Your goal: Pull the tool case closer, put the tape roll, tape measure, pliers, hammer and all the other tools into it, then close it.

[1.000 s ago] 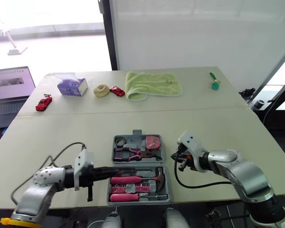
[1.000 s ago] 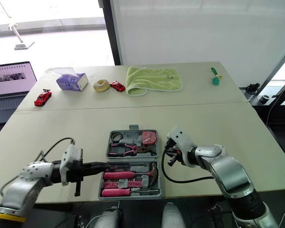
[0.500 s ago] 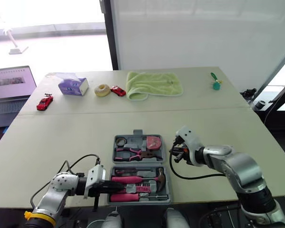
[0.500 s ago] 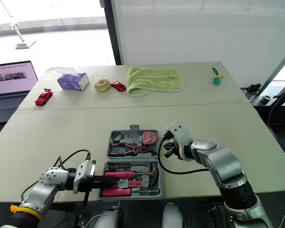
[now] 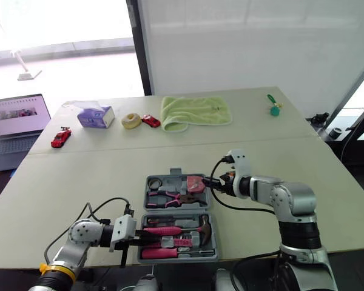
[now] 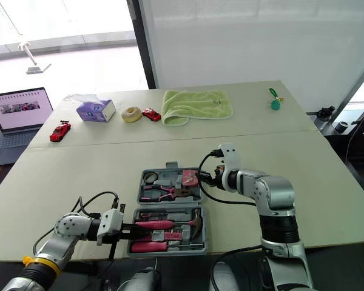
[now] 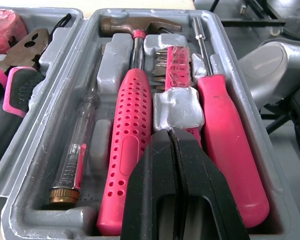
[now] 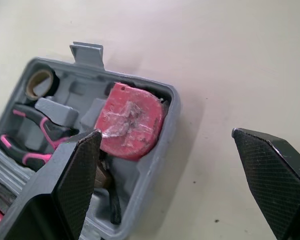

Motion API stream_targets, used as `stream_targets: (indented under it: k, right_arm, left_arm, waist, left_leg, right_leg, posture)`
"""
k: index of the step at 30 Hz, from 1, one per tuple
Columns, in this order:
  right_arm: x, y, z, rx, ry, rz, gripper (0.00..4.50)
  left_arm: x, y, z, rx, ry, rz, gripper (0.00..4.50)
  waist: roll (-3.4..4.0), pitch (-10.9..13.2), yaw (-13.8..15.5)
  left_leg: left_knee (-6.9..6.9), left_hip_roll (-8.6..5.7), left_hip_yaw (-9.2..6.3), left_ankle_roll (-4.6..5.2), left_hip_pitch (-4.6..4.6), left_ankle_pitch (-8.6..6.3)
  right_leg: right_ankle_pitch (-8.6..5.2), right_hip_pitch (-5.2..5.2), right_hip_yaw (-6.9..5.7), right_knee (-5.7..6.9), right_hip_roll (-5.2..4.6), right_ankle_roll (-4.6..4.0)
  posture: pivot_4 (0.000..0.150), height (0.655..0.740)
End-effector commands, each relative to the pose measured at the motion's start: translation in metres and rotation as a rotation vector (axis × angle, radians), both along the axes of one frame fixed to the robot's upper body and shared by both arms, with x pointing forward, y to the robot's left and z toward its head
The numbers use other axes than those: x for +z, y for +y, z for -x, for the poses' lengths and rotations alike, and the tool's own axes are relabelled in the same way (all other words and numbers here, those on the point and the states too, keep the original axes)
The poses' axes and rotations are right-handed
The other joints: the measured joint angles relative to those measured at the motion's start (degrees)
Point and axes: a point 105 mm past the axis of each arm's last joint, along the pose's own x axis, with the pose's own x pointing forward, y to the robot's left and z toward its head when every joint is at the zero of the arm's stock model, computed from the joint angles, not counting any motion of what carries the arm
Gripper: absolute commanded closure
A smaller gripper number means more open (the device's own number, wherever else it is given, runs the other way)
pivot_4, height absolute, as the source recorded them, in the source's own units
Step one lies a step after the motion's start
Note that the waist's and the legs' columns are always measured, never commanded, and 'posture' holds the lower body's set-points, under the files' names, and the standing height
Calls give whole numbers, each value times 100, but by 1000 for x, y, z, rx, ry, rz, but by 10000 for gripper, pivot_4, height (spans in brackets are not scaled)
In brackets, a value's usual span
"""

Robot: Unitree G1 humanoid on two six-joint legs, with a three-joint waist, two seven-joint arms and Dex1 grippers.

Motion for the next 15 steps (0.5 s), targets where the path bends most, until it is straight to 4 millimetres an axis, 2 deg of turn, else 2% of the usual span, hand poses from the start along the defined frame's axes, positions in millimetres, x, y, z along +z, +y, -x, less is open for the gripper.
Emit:
stream_targets:
  k: [1, 4, 7, 11, 15]
  right_arm:
    - [6, 6, -14, -1, -45, -12, 83]
    - [-1, 15, -25, 11, -21, -41, 83]
    - [-14, 13, -32, -18, 26, -16, 83]
    - [-24, 25, -27, 30, 95, -76, 83]
    - [-41, 28, -22, 21, 179, -116, 83]
  left_arm:
    - [-25, 8, 12, 10, 117, -109, 45000]
    - [-19, 7, 9, -3, 97, -121, 45000]
    - [-13, 5, 7, -9, 92, -114, 45000]
    - [-9, 2, 6, -9, 88, -112, 45000]
    - [-9, 1, 5, -17, 87, -117, 45000]
  waist:
    - [0, 0, -1]
    - [0, 0, -18]
    - [0, 0, -20]
    - [-2, 0, -21]
    - [-9, -5, -24]
  left_leg:
    - [0, 0, 0, 0, -1, 0]
    - [-1, 0, 0, 0, -1, 0]
    - [-10, 0, 0, 0, -1, 0]
    - [-12, 0, 0, -1, -7, 0]
    - [-14, 0, 0, 0, 1, 0]
  right_leg:
    - [0, 0, 0, 0, 0, 0]
    - [0, -1, 1, 0, 0, 1]
    - [0, -5, 0, 1, 1, 1]
    - [0, -10, 0, -2, 0, 1]
    - [0, -7, 0, 0, 1, 1]
  posture:
    - [1500, 7400]
    - [1500, 7400]
    - [1500, 7400]
    - [1500, 7400]
    - [1500, 7400]
